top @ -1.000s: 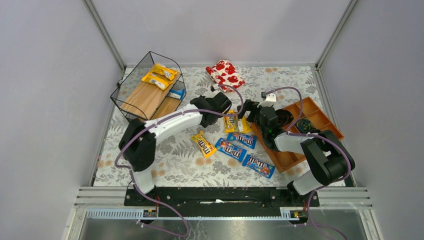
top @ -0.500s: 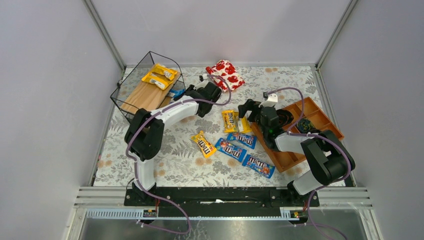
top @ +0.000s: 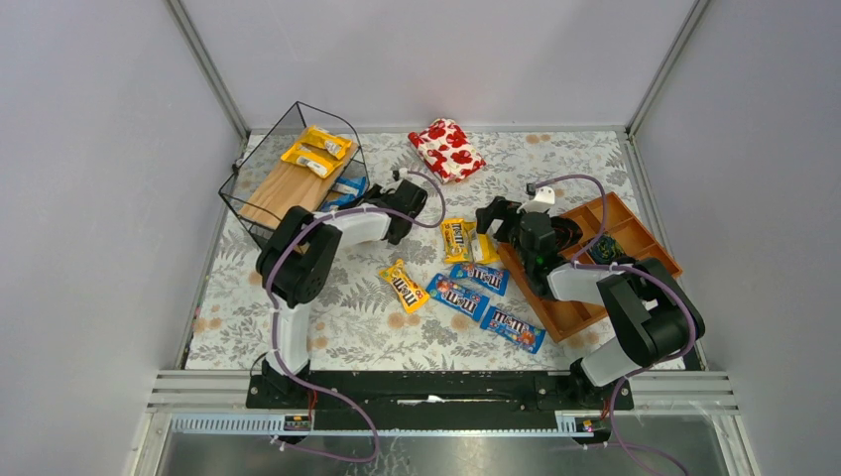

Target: Place and organize the candy bags onto the shelf

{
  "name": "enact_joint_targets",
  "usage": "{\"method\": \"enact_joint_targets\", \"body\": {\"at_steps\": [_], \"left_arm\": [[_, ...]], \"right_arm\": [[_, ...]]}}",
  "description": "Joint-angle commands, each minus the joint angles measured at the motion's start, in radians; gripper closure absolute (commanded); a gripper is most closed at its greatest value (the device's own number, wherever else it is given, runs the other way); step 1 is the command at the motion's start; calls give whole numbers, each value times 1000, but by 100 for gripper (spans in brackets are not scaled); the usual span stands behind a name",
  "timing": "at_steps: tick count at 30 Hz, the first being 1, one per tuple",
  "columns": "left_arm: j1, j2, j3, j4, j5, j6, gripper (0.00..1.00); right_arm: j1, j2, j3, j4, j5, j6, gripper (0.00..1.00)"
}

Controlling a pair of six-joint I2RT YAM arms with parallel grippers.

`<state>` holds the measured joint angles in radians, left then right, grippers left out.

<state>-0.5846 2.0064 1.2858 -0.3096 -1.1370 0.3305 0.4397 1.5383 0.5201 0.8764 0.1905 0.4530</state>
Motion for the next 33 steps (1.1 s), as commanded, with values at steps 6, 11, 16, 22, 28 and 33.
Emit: {"method": "enact_joint_targets", "body": {"at_steps": [6, 11, 16, 22, 28, 33], "left_arm": [[26, 113, 35, 36, 119, 32, 100], [35, 157, 51, 83, 126, 84, 100], [47, 190, 85, 116, 135, 122, 100], [52, 197, 60, 212, 133, 218, 100], [57, 177, -5, 352, 144, 326, 100], [63, 186, 4, 368, 159, 333, 100]], "right_arm": [[-14, -19, 3, 51, -9, 12, 0], [-18, -15, 6, 50, -15, 17, 0], [-22, -16, 4, 51, -17, 20, 0], [-29, -13, 6, 50, -22, 22, 0], [-31, -14, 4, 49, -25, 23, 0], [-32, -7, 9, 48, -29, 23, 0]]}}
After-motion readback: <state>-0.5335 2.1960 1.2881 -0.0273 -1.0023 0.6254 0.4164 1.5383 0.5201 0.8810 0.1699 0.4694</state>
